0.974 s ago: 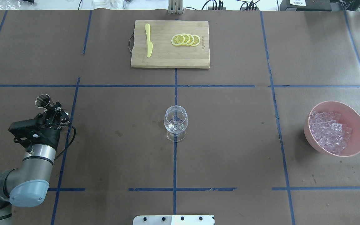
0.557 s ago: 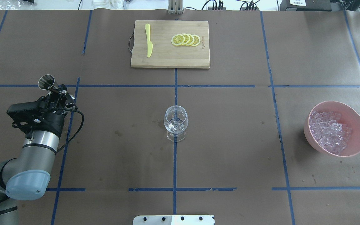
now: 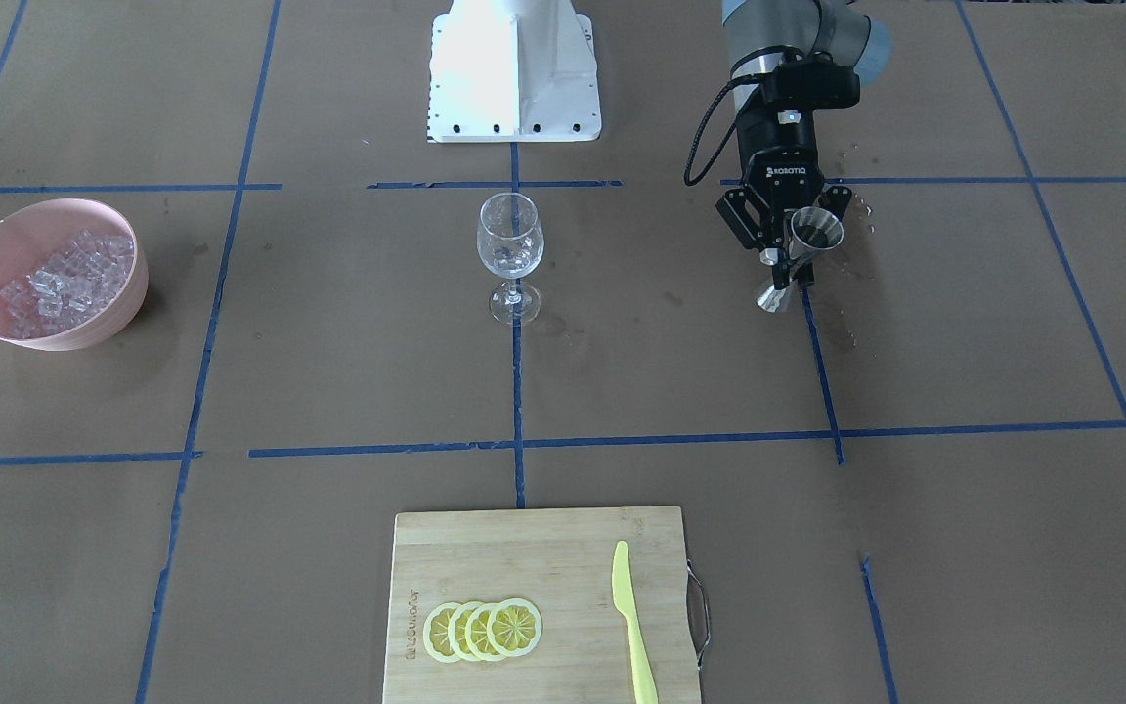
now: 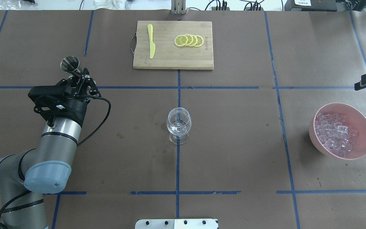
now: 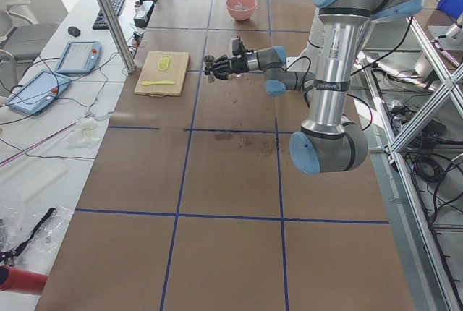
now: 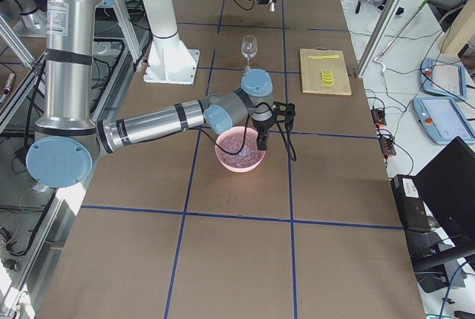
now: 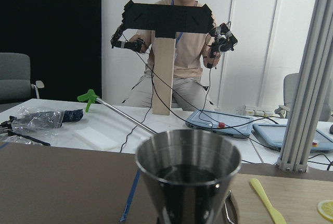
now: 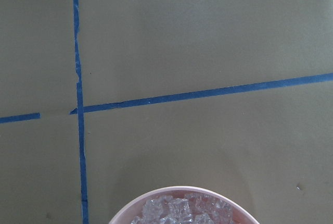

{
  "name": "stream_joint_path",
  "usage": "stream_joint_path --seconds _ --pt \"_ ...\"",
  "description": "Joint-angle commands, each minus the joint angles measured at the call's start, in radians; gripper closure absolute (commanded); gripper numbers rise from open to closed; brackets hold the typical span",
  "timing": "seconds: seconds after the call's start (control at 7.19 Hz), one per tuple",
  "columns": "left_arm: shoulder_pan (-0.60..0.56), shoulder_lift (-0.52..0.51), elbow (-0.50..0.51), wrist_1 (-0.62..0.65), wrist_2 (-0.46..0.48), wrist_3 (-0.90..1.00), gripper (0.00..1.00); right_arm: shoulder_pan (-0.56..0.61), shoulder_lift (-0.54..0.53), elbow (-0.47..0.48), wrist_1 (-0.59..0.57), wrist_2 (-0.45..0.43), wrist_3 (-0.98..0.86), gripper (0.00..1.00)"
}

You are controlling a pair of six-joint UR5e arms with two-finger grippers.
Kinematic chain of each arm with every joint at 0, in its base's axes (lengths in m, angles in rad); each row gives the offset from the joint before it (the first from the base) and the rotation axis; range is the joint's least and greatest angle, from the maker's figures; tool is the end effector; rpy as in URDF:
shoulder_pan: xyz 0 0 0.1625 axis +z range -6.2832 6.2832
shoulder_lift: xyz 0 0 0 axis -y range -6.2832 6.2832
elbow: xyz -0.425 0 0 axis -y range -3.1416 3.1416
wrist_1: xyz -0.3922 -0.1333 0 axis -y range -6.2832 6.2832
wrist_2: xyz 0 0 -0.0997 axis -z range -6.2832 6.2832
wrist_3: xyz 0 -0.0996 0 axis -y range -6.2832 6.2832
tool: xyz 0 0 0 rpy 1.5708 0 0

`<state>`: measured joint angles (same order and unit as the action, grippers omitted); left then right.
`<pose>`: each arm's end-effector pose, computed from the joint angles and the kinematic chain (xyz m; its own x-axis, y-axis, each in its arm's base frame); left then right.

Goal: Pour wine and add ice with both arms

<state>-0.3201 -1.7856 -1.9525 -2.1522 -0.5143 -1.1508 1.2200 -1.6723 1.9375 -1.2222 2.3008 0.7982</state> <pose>0.4039 -0.3657 0.2841 0.7062 -0.0228 -0.7076 0.6903 0.2444 0.6810 -0.0952 -0.4547 0.4858 0.5975 0.1192 0.7930 -0.2105 0.9775 0.0117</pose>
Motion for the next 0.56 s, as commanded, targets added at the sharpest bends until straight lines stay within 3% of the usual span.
stream_joint_path --seconds 0.0,0.42 --pt "0.003 -0.051 0.018 0.0 -0.054 0.186 1.0 -0.027 0.0 0.011 0.016 -0.017 0.033 0.0" --pt "0.01 -0.133 0.024 0.006 -0.066 0.371 1.0 -0.106 -0.038 0.067 0.018 -0.078 0.079 0.0"
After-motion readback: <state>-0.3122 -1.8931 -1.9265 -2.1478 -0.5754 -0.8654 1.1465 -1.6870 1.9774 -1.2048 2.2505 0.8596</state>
